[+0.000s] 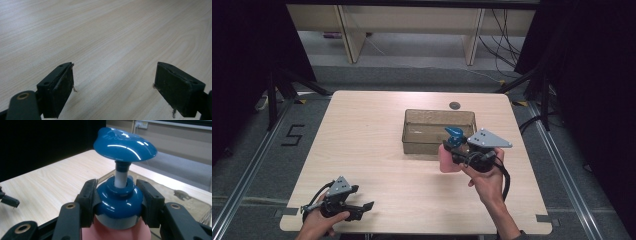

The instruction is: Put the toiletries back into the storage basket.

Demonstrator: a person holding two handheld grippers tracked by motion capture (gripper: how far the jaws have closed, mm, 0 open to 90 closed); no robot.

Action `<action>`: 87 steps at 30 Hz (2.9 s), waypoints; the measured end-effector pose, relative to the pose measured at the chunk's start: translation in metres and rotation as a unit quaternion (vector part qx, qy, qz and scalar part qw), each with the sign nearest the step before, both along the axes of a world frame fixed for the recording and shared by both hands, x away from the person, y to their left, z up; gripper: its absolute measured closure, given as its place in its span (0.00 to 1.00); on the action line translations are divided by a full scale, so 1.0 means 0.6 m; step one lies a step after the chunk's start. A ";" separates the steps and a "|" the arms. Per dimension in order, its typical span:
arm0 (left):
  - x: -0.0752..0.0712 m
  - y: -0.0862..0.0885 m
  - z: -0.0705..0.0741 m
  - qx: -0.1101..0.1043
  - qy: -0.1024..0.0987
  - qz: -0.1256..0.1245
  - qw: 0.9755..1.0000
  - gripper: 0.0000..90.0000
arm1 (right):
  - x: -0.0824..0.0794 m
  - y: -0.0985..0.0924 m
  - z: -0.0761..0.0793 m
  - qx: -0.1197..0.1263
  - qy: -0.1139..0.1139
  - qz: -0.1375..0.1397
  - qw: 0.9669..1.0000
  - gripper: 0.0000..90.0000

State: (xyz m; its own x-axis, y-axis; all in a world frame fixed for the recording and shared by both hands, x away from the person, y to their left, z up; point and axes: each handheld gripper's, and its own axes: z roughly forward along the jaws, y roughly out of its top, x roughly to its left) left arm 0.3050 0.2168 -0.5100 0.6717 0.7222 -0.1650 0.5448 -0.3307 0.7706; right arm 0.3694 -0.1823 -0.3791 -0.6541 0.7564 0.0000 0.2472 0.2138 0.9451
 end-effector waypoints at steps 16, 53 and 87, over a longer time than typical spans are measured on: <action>0.000 0.001 0.000 0.002 0.000 -0.001 1.000 0.17 | 0.041 -0.022 0.034 -0.003 -0.019 -0.032 0.999 0.59; 0.001 0.003 0.002 0.015 -0.007 -0.005 1.000 0.17 | 0.163 -0.065 0.006 0.025 0.001 -0.119 0.993 0.59; -0.002 -0.002 0.002 -0.004 -0.004 -0.005 1.000 0.17 | 0.184 -0.068 -0.047 0.004 0.020 -0.126 0.992 0.59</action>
State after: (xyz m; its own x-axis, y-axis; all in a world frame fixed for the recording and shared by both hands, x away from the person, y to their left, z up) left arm 0.3038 0.2157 -0.5086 0.6807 0.7137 -0.1651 0.5353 -0.3306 0.7773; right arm 0.4800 -0.2233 -0.4072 -0.4438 0.8957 0.0285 0.3288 0.1331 0.9350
